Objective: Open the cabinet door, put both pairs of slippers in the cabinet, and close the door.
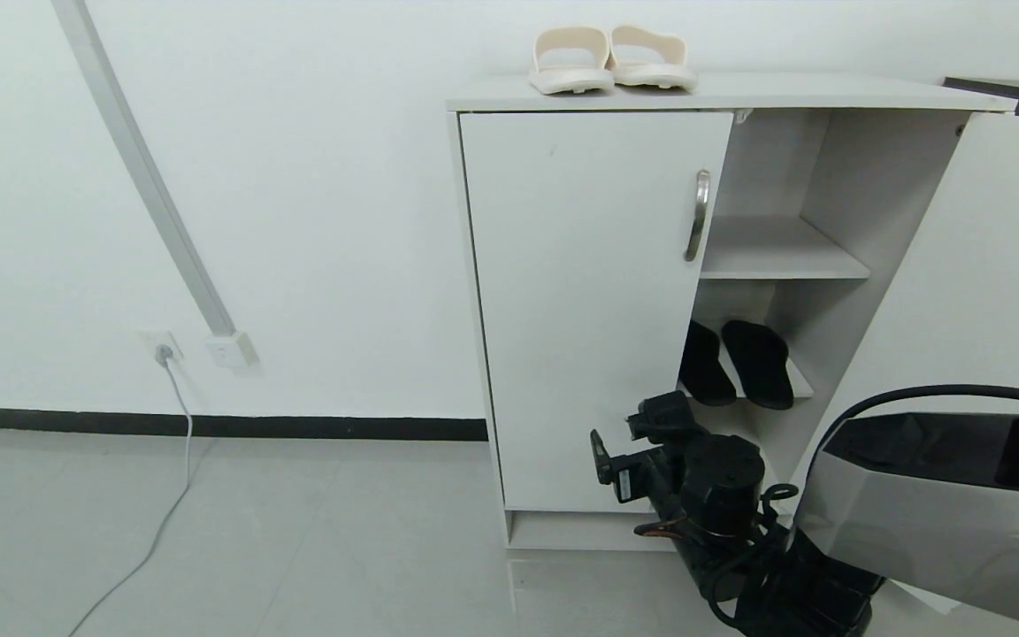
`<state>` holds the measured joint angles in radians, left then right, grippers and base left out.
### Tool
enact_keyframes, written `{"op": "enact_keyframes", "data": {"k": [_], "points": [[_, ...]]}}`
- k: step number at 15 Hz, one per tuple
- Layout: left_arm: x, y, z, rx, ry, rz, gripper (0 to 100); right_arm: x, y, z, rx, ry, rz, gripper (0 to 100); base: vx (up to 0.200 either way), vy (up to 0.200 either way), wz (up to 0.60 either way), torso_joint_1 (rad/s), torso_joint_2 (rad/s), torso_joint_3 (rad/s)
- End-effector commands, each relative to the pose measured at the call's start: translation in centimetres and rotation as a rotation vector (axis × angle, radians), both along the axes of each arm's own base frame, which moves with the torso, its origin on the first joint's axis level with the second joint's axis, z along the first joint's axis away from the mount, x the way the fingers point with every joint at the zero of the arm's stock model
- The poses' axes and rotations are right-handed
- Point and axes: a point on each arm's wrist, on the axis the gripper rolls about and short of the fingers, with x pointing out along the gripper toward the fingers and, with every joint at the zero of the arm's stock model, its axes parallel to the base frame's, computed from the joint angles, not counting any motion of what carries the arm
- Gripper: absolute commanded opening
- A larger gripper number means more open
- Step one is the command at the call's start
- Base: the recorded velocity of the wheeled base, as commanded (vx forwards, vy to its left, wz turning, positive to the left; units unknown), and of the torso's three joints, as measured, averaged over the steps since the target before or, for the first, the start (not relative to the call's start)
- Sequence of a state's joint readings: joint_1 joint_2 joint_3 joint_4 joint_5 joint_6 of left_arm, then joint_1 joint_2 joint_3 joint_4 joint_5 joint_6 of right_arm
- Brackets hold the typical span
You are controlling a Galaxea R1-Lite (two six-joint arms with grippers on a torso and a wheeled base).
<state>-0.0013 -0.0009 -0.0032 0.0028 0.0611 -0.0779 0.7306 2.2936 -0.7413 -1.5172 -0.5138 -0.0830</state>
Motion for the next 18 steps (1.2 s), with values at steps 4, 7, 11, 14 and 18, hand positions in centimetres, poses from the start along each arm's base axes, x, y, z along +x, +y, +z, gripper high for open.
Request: {"op": "enact_keyframes", "data": {"k": [4,7,11,14,18], "points": [[0.01,0.0,0.0,0.0,0.001,0.0,0,0.24,0.03,-0.27,-0.005,0.003,-0.005,100,0.0,0.0,0.0,0.005,-0.11,-0.152],[0.01,0.0,0.0,0.0,0.001,0.0,0,0.26,0.05,-0.24,-0.005,0.002,-0.005,100,0.0,0.0,0.0,0.038,-0.39,-0.357],[0.01,0.0,0.0,0.0,0.001,0.0,0,0.26,0.04,-0.14,-0.008,-0.004,-0.005,100,0.0,0.0,0.0,0.088,-0.48,-0.354],[0.01,0.0,0.0,0.0,0.001,0.0,0,0.33,0.04,-0.08,-0.006,-0.007,-0.006,100,0.0,0.0,0.0,0.128,-0.46,-0.334],[0.01,0.0,0.0,0.0,0.001,0.002,0,0.41,-0.06,-0.08,-0.006,-0.007,-0.011,100,0.0,0.0,0.0,0.154,-0.47,-0.324]]}}
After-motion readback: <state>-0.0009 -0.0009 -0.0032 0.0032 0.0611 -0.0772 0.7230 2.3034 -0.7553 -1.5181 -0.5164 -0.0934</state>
